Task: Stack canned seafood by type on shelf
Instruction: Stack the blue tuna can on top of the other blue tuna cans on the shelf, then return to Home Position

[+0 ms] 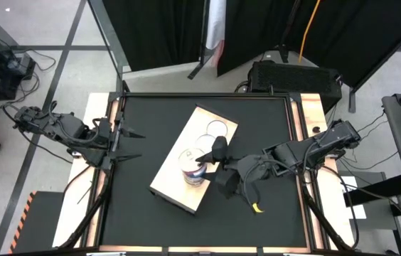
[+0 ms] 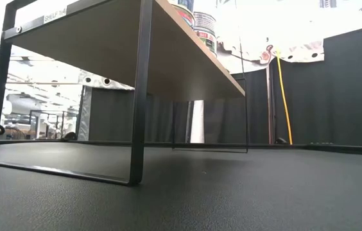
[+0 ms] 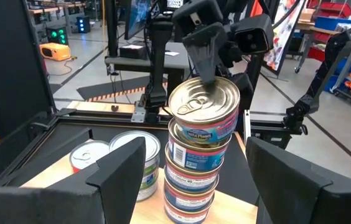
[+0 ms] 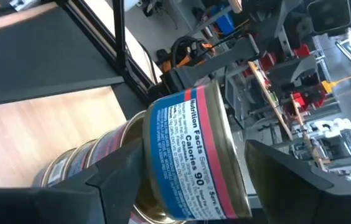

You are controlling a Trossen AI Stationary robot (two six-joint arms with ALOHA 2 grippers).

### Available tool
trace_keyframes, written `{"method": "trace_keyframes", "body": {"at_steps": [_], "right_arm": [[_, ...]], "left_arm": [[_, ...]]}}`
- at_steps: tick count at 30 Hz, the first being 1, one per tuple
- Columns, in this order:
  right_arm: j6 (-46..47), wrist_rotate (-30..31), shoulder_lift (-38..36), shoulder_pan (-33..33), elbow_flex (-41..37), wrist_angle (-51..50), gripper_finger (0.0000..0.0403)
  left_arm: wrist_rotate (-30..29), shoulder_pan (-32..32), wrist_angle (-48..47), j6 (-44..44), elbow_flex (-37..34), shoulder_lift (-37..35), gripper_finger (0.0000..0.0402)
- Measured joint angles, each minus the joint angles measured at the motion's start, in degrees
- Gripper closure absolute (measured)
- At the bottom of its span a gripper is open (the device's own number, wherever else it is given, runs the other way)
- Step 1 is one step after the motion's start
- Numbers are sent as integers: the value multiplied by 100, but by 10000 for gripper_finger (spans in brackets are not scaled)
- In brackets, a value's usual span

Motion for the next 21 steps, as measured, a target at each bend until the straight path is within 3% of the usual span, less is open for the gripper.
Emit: {"method": "trace_keyframes", "body": {"at_steps": [9, 13, 21], "right_arm": [[552, -652, -2, -58, 0, 19, 108], [538, -656, 0, -66, 0, 77, 87], [280, -412, -166, 70, 0, 191, 85]], "left_arm": [[2, 1, -7, -1, 0, 2, 123], [2, 2, -7, -11, 0, 2, 123], [2, 0, -56, -15, 0, 12, 123]]}}
